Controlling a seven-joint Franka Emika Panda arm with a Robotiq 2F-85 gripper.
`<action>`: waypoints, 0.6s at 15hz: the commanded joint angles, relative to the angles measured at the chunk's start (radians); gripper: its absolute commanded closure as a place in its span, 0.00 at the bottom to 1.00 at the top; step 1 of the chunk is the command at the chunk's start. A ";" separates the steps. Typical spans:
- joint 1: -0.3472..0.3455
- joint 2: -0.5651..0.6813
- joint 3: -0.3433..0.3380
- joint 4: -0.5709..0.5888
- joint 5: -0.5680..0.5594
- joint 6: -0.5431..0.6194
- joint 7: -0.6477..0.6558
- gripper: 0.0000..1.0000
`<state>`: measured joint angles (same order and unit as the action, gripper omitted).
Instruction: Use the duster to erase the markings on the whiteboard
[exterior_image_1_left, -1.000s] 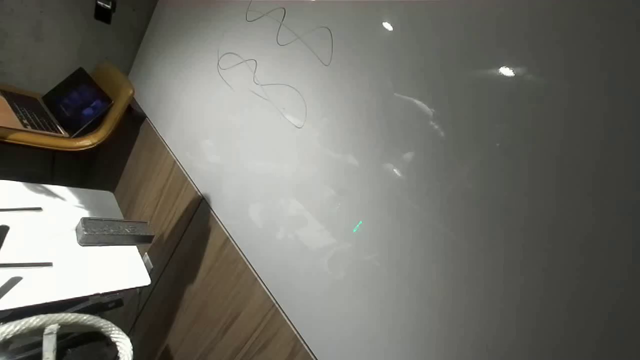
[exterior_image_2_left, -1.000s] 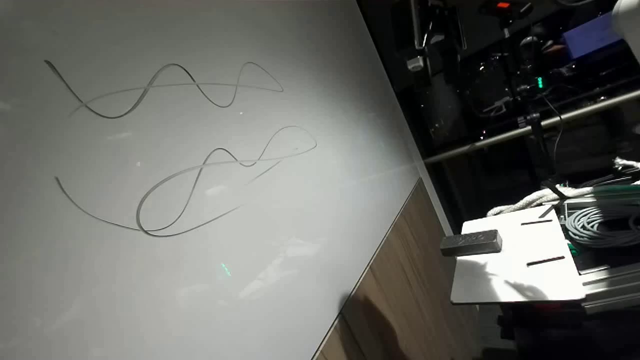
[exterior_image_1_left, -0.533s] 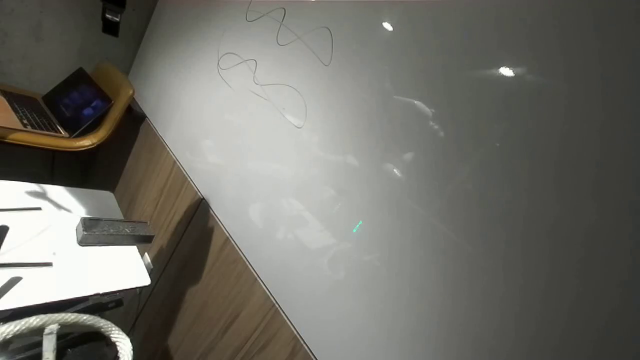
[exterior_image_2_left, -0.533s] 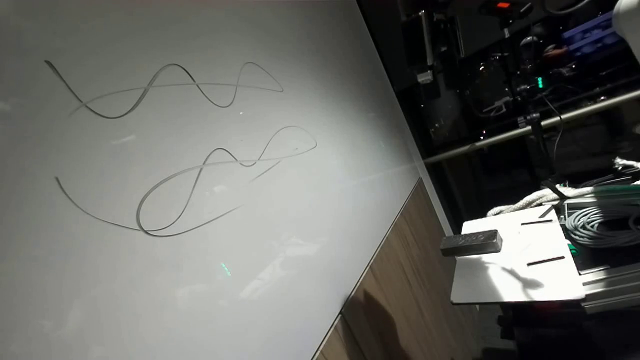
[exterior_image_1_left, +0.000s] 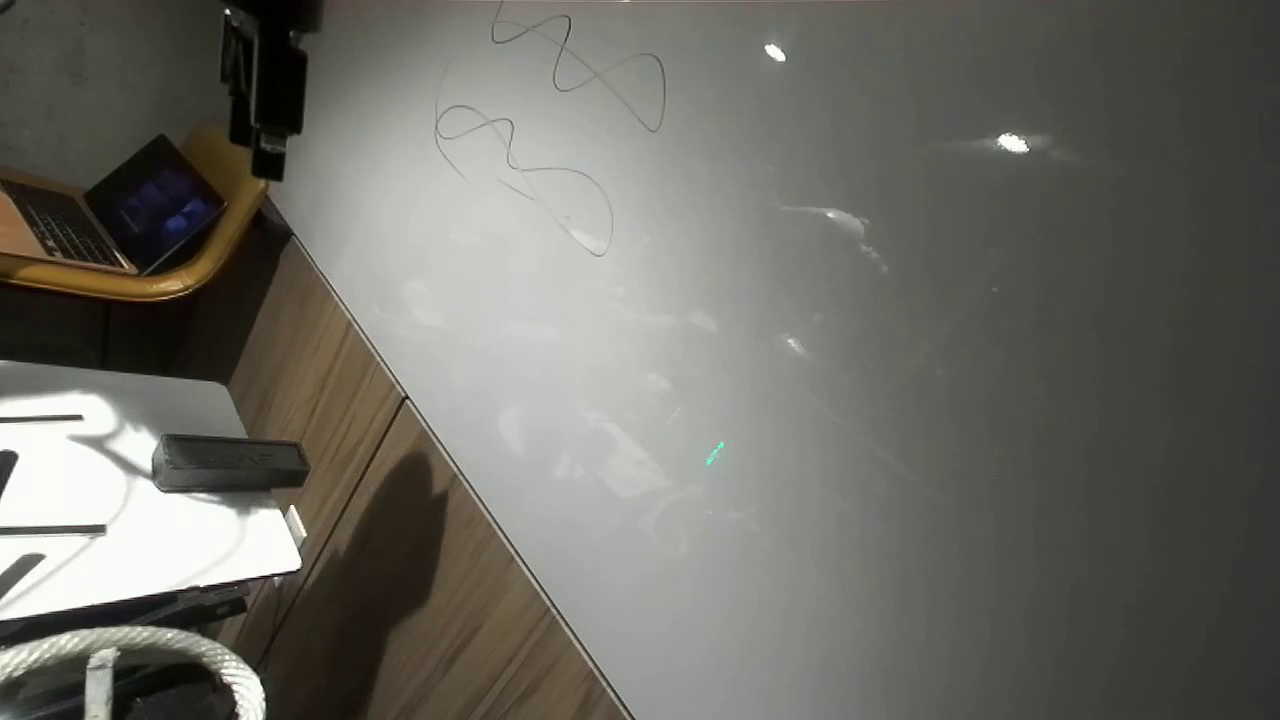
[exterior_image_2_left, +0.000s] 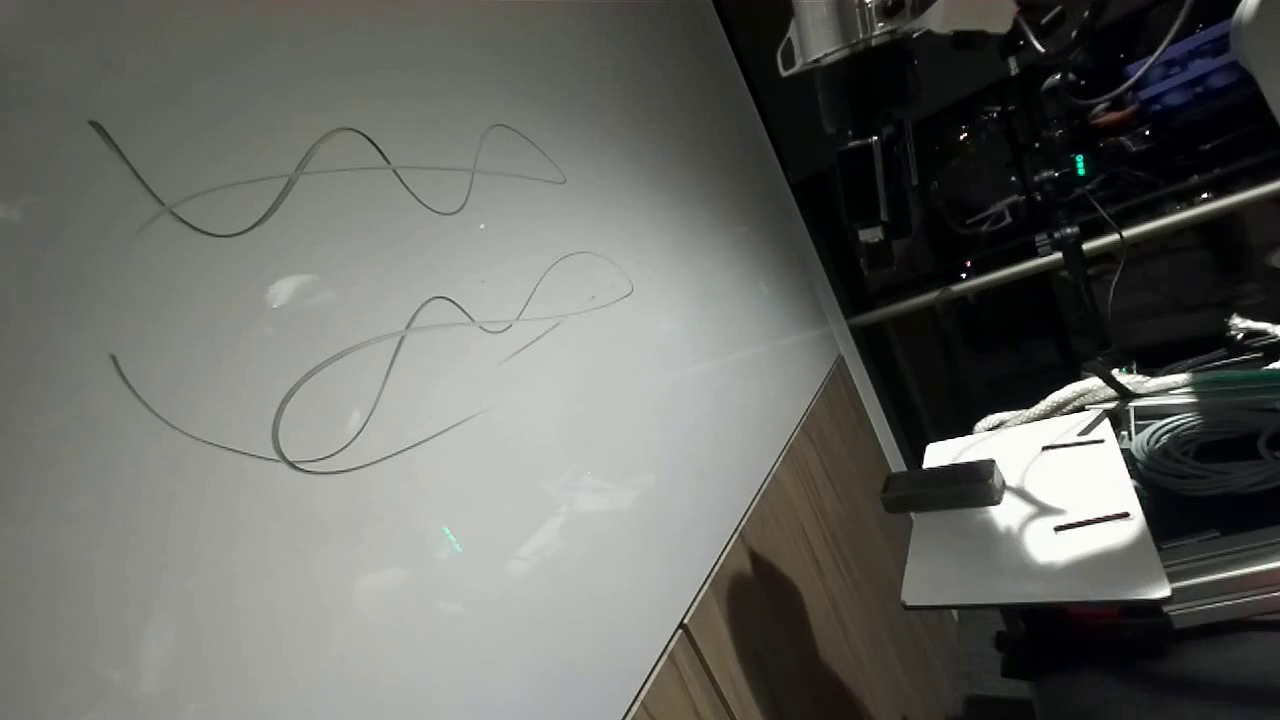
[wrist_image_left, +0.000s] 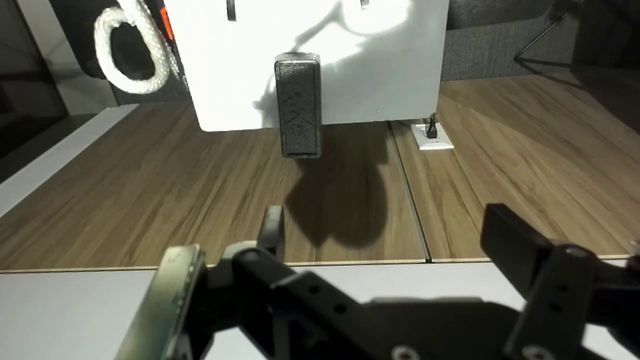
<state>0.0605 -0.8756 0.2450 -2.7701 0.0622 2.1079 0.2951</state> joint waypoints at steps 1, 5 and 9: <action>-0.027 0.102 -0.025 -0.006 -0.035 0.108 -0.036 0.00; -0.056 0.222 -0.013 -0.015 -0.050 0.229 -0.007 0.00; -0.095 0.341 -0.021 -0.016 -0.086 0.303 0.017 0.00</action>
<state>-0.0088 -0.6173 0.2332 -2.7872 0.0203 2.3512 0.2846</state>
